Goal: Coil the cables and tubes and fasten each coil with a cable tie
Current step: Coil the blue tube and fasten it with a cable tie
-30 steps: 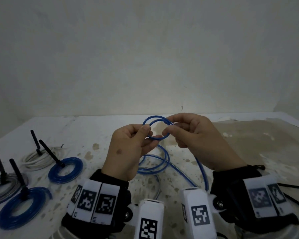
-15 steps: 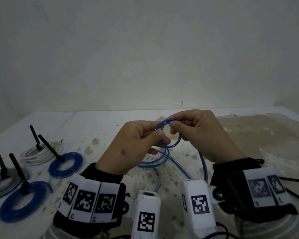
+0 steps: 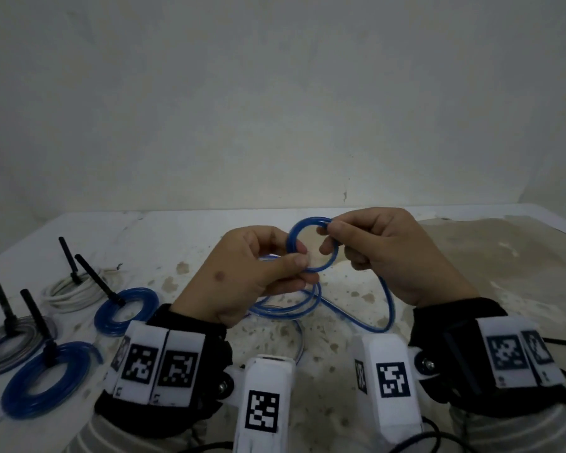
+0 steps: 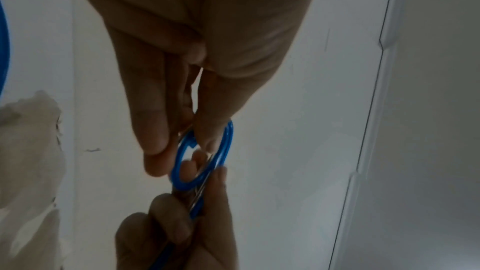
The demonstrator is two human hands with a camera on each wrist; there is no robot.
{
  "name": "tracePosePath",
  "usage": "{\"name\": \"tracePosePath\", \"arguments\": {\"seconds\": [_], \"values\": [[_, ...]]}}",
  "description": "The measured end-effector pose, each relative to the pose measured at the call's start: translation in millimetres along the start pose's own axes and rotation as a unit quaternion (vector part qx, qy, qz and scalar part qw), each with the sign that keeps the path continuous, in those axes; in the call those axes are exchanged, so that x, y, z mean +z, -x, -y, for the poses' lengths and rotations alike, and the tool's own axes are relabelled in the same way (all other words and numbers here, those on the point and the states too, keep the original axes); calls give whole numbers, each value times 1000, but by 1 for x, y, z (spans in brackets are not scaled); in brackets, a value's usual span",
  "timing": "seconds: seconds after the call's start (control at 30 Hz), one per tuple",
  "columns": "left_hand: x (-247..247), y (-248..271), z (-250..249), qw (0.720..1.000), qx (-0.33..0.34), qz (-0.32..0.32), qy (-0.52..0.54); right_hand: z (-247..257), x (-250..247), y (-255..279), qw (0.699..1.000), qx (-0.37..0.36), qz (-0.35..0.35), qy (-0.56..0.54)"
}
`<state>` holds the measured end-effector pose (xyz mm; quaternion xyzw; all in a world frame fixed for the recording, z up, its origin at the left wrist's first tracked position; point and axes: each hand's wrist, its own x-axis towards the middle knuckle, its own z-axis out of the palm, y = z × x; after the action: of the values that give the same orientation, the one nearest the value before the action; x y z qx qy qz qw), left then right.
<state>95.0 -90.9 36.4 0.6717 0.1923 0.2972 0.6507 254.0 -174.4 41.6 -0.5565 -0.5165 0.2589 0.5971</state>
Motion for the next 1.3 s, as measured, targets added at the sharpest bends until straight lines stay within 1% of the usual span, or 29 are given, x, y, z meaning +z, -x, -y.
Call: {"name": "tracePosePath", "arguments": {"seconds": [0.07, 0.13, 0.23, 0.3, 0.4, 0.5, 0.57, 0.63, 0.7, 0.77, 0.87, 0.97, 1.1, 1.17, 1.3], "values": [[-2, -1, 0, 1000, 2, -18, 19, -2, 0, 0, 1000, 9, 9, -19], [-3, -1, 1, 999, 3, -31, 23, -2, 2, -1, 1000, 6, 10, -16], [-2, -3, 3, 998, 14, -66, 16, -1, 5, -1, 999, 14, 19, -36], [0, -4, 2, 995, 20, -87, 32, -2, 6, 0, 999, 20, 29, -41], [7, -4, -1, 993, 21, -84, 79, -6, 10, -1, 999, 31, 12, -40], [13, -5, 1, 991, 10, -78, 105, -7, 12, -3, 996, 37, -21, -79], [13, -6, 5, 993, -7, -76, 89, -5, 11, -3, 994, 28, -34, -96], [13, -6, 9, 997, -30, -63, 35, -6, 11, -3, 994, 22, -31, -98], [12, -4, 11, 997, -46, -39, -44, -8, 12, -3, 997, 21, -20, -70], [7, -3, 10, 993, -35, -29, -106, -11, 12, -2, 1000, 15, -11, -18], [-3, -3, 3, 991, 0, -45, -125, -11, 10, 0, 998, -1, 17, 54], [-7, 0, -2, 987, 7, -35, -154, -6, 11, 3, 993, -17, 46, 112], [-3, 2, -2, 984, -11, 4, -179, -3, 14, 3, 992, -32, 25, 122], [-3, 1, -1, 985, -9, -6, -169, -3, 16, 2, 993, -36, 17, 112], [-2, -2, 1, 995, 3, -56, -82, -2, 16, 2, 995, -44, -8, 88]]}}
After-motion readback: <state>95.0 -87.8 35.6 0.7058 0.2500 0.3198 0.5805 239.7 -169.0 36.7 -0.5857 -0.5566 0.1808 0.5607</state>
